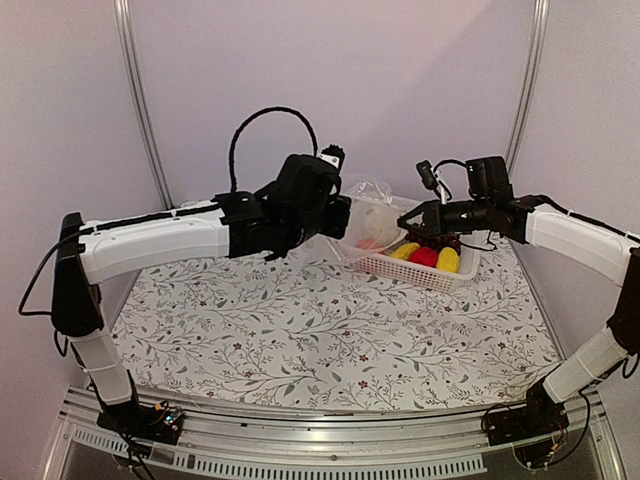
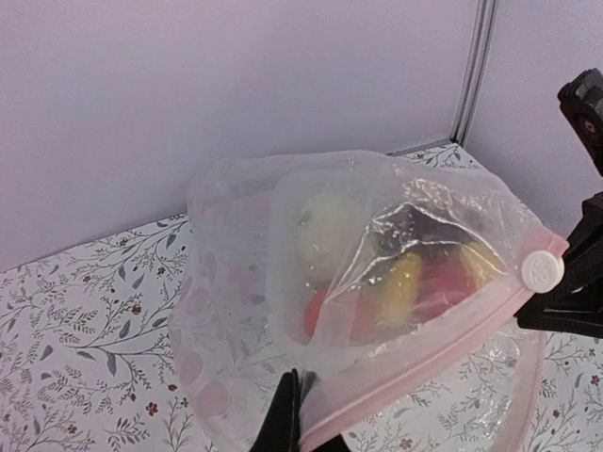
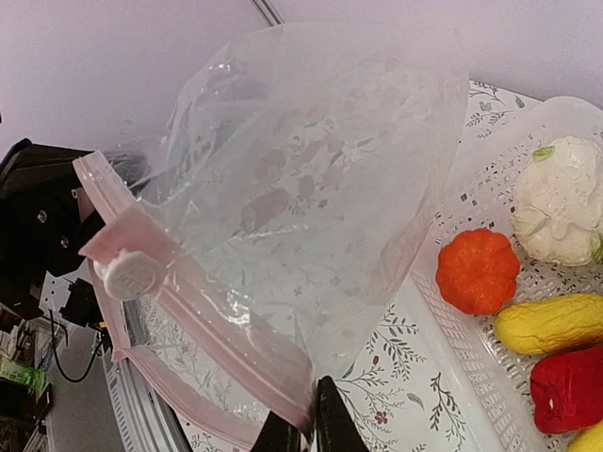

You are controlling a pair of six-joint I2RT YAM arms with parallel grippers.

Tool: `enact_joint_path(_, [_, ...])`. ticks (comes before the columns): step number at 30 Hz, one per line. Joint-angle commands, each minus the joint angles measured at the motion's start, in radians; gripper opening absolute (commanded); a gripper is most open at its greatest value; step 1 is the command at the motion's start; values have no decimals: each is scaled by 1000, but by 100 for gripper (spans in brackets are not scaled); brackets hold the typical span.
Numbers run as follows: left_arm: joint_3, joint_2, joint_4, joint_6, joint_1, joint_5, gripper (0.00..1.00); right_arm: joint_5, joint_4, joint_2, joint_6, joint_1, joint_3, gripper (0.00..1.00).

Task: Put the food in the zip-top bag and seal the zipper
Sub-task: Pass from the right arm to the left, then pick up the fake vegetable from the bin.

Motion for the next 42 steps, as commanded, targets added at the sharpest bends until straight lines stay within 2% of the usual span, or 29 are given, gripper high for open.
enact_joint_path(1, [-29, -46, 9, 15, 27, 15, 0, -176, -61, -23, -87, -21, 23, 12])
enact_joint_path(4, [-25, -55, -36, 35, 43, 36, 0, -380, -103, -19, -162, -21, 55, 30])
enact_joint_path(6, [-35, -74, -74, 53, 66, 51, 0, -451, -172, -22, -248, -22, 90, 41])
enact_joint_path(10, [-91, -160, -139, 114, 127, 53, 0, -456, -265, -40, -397, -40, 114, 48])
enact_joint_path(17, [-136, -297, -175, 318, 205, 4, 0, -336, -284, -58, -437, -117, 113, 49])
enact_joint_path(21, [-129, -274, -170, 405, 212, 123, 0, -244, -302, -32, -459, -154, 140, 50])
enact_joint_path(26, [-132, -171, -158, 304, 210, 336, 0, -82, -302, 11, -508, -158, 153, 50])
enact_joint_path(34, [-227, -168, -35, 231, 221, 467, 0, 44, -316, 79, -548, -163, 187, 50])
enact_joint_path(38, [-297, -205, 22, 208, 222, 483, 0, 63, -317, 131, -565, -163, 203, 52])
enact_joint_path(42, [-349, -234, 75, 201, 227, 482, 0, 105, -325, 196, -558, -164, 235, 59])
